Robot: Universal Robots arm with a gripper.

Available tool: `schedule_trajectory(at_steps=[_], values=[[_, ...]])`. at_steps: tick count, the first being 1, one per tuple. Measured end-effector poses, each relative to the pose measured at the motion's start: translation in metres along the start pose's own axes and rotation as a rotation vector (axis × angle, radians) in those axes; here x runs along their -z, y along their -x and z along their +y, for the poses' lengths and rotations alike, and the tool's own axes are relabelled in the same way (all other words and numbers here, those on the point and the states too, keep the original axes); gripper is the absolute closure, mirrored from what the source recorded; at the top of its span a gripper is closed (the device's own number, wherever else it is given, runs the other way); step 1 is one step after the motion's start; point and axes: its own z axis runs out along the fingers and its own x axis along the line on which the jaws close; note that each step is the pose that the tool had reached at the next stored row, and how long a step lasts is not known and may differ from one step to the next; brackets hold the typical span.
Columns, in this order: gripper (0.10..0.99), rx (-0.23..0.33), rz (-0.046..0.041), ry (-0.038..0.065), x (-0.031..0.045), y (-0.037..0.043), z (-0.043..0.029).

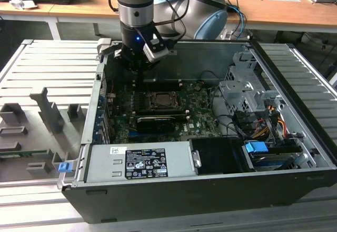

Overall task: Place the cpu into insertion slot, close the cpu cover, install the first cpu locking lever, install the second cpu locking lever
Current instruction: 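Install the first cpu locking lever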

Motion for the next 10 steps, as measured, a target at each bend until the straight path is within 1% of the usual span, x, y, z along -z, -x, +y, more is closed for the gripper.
schedule_trajectory(at_steps=[10], values=[[0.980, 0.000, -0.0001, 0.000, -0.0003, 0.0078, -0.0003]])
